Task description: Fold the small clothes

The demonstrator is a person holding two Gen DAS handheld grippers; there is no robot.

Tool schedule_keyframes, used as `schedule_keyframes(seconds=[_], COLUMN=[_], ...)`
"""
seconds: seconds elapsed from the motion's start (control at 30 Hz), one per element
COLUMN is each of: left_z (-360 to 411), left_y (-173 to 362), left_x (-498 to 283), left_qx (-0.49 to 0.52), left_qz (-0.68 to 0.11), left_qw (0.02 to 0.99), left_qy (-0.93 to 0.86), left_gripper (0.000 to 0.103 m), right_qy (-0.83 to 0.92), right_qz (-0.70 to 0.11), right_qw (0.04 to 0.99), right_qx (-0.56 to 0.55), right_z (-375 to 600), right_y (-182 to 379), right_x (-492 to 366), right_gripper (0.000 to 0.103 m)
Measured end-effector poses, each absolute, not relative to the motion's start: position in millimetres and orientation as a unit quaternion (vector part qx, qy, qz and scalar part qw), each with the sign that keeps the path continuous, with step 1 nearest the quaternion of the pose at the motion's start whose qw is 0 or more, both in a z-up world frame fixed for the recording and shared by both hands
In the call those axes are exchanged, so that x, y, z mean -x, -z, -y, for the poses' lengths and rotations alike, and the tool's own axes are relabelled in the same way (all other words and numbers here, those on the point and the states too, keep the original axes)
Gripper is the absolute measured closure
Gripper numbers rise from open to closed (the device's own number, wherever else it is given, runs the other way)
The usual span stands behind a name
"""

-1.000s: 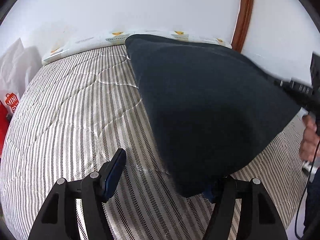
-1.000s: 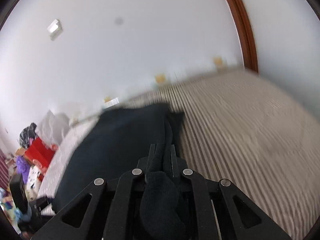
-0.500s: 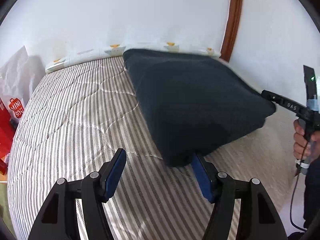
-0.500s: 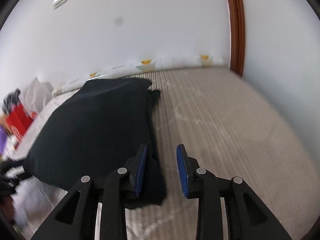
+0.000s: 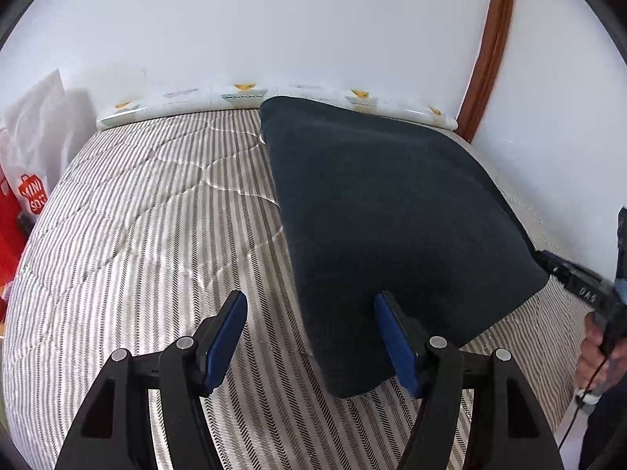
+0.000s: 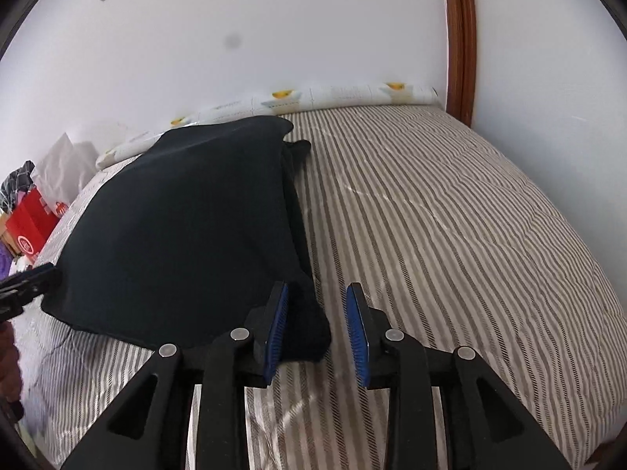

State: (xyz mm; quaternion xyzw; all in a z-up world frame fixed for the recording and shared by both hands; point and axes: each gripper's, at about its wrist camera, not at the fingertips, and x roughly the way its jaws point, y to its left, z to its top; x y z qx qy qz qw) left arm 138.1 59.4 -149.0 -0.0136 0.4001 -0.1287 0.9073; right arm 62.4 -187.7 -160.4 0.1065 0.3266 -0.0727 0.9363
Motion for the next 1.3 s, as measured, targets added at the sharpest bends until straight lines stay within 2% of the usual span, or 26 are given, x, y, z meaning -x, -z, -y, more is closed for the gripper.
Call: schedule_keyframes(seconds=[0.27, 0.67, 0.7, 0.73, 0.8, 0.93, 1.0, 1.07, 1.17, 1.23, 1.3], left_z=[-57, -72, -71, -69, -67, -67, -67, -68, -71, -73, -73], left_y=[150, 132, 132, 132, 132, 126, 123, 121, 118, 118, 118], left_x=[-133, -139, -143, -147, -152, -158, -163, -170, -184, -194, -204], left_qx=[0.006, 0.043, 0.046, 0.045, 0.038, 0.029, 0.020, 0.017, 0.022, 0.021, 0.018], left_qz=[-0.408, -0.401, -0.404, -0.407, -0.408, -0.401, -0.397, -0.394, -0.395, -0.397, -0.399], left_qw=[0.904, 0.905, 0.903, 0.902, 0.902, 0.905, 0.908, 0.909, 0.909, 0.909, 0.909], left_qy=[0.126, 0.136, 0.138, 0.138, 0.135, 0.138, 0.136, 0.130, 0.128, 0.124, 0.117], left_gripper=[0.037, 0.037, 0.037, 0.037, 0.037, 0.037, 0.037, 0.037, 0.037, 0.037, 0.037], right_qy=[0.070, 0.034, 0.028, 0.021, 0.009, -0.009, -0.015, -0.010, 0.027, 0.025, 0.029], right_qz=[-0.321, -0.335, -0.339, -0.343, -0.350, -0.308, -0.326, -0.362, -0.359, -0.354, -0.369], right_qw=[0.939, 0.933, 0.931, 0.929, 0.927, 0.936, 0.927, 0.919, 0.926, 0.929, 0.923], right_qx=[-0.105, -0.126, -0.134, -0.138, -0.137, -0.168, -0.183, -0.154, -0.111, -0.108, -0.102], right_z=[189, 186, 185, 184, 183, 207, 212, 206, 202, 204, 204], right_y=[141, 130, 133, 136, 141, 129, 134, 137, 121, 106, 99], right_x=[-61, -118, -126, -134, -144, -126, -129, -140, -147, -166, -192], right_gripper=[0.074, 0.074, 0.080, 0.097, 0.100, 0.101, 0.100, 0.099, 0.094, 0.079, 0.074])
